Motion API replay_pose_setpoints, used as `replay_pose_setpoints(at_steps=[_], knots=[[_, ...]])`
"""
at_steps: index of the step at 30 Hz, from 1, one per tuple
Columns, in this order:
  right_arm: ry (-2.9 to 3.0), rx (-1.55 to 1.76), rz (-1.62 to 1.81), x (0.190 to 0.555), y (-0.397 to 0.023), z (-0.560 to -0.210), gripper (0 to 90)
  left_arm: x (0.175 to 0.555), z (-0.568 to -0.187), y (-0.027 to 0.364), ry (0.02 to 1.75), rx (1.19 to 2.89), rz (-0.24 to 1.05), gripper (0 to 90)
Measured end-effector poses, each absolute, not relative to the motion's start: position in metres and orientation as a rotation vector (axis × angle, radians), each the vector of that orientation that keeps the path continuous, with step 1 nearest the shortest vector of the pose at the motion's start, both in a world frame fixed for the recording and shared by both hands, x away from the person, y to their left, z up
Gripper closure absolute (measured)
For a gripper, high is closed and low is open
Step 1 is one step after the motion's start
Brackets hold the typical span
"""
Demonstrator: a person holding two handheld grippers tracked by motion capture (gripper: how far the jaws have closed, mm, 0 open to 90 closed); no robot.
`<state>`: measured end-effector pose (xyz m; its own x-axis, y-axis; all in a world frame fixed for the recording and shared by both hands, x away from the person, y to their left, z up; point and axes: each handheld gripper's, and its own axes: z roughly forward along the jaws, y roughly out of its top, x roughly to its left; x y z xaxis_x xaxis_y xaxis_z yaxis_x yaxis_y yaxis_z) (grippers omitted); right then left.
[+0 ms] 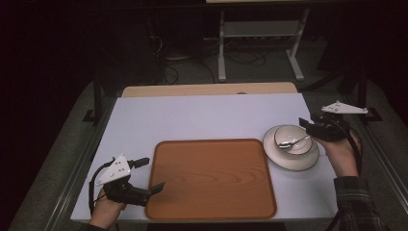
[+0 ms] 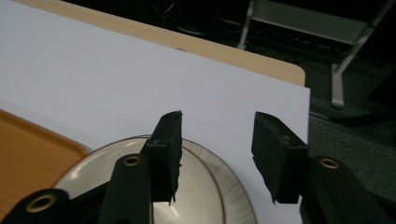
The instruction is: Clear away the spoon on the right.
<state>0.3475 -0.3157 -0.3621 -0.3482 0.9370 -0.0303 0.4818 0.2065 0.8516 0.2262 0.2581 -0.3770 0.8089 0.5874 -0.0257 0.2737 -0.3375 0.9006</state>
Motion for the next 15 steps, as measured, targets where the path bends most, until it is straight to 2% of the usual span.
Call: replay_pose_setpoints(at_steps=[3,15], knots=[[1.901,1.345,1.041,0.339,-0.316,-0.360,41.8,0.226,-0.377,0.259,0.647,1.933,0.373,6.5],[1.889,1.404,1.050,0.304,-0.335,-0.372,41.6,0.226,-0.377,0.258,0.650,1.930,0.373,6.5]])
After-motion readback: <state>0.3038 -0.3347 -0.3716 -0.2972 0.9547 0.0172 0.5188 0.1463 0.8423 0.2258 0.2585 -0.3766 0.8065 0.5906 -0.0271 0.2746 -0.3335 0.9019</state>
